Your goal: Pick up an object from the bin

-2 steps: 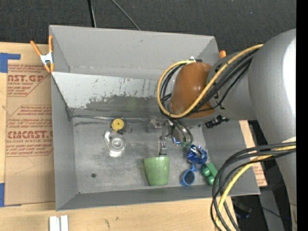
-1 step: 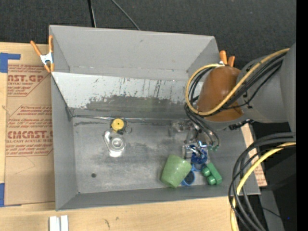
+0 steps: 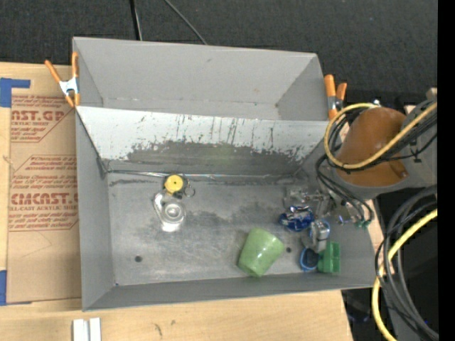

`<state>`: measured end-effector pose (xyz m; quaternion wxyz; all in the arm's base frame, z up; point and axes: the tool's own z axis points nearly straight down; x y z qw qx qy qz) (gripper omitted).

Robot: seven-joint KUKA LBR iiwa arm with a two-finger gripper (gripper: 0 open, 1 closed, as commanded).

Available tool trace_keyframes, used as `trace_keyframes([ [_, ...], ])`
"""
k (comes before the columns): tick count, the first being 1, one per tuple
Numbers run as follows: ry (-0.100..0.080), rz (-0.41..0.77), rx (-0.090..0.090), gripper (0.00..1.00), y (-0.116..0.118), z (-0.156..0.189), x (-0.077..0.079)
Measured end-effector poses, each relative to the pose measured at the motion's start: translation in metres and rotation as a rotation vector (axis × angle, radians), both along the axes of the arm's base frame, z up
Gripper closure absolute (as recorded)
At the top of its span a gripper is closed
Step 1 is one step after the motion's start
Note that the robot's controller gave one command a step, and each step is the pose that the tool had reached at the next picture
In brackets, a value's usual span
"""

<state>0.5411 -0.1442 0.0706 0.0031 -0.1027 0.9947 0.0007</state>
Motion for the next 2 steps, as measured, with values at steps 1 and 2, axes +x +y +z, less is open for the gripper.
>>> trace_keyframes([
  [1,0.001,0.006,0.002,1.00,0.004,0.001,0.001],
  [2,-0.004,-0.083,-0.003,1.00,0.010,0.151,-0.022],
])
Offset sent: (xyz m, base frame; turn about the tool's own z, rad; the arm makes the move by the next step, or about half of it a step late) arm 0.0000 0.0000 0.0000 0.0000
